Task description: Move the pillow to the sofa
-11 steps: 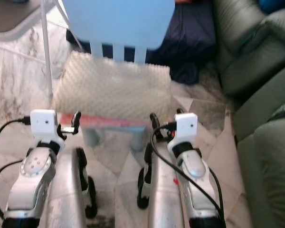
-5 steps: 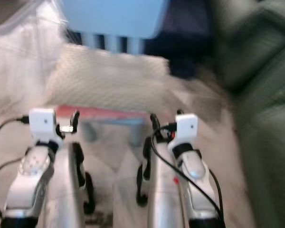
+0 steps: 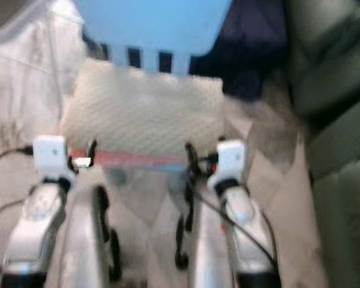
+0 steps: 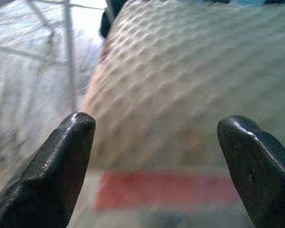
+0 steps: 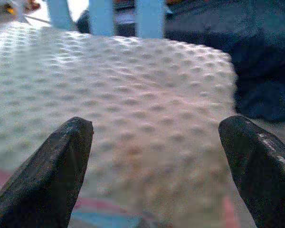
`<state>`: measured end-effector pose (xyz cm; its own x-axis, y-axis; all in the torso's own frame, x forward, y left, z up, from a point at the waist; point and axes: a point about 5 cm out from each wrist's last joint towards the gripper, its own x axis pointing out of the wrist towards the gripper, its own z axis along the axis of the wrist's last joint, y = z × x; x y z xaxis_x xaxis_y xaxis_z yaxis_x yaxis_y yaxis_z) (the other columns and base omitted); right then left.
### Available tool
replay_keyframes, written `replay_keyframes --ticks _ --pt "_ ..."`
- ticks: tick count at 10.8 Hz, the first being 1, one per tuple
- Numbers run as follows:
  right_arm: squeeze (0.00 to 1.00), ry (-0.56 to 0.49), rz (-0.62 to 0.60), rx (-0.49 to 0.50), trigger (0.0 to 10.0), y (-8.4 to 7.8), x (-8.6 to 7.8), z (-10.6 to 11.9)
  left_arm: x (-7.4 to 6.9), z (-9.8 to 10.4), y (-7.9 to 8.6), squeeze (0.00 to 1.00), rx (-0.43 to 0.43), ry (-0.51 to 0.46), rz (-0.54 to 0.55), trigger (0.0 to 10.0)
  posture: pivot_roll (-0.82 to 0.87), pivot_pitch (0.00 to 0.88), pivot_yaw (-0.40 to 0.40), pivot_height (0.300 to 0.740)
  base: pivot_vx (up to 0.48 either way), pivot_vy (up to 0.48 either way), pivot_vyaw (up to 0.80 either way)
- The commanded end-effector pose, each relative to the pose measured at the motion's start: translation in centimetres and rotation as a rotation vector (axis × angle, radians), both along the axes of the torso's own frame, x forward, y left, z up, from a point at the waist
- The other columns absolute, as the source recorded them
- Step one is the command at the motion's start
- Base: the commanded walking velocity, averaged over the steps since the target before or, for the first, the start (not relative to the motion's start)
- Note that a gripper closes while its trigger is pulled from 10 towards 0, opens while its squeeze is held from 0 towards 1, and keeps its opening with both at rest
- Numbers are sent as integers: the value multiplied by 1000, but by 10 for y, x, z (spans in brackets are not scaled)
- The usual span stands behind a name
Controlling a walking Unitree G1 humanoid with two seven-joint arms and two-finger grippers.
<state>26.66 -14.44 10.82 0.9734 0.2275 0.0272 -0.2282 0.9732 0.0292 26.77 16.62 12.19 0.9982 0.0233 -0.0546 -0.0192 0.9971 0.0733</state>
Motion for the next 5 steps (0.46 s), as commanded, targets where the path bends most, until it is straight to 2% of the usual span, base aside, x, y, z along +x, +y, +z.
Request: replay_keyframes --ticks 1,2,5 --pt "0 25 -3 -3 10000 -2 -3 -6 -7 -11 4 0 -3 46 20 10000 0 317 -70 506 0 0 0" --pt "0 31 -1 -4 10000 -1 -3 -7 -8 -11 4 0 3 42 19 10000 0 318 -69 506 0 0 0" --pt "0 39 10 -10 10000 0 -4 -8 -6 -12 6 0 21 54 19 10000 -2 333 -76 461 0 0 0"
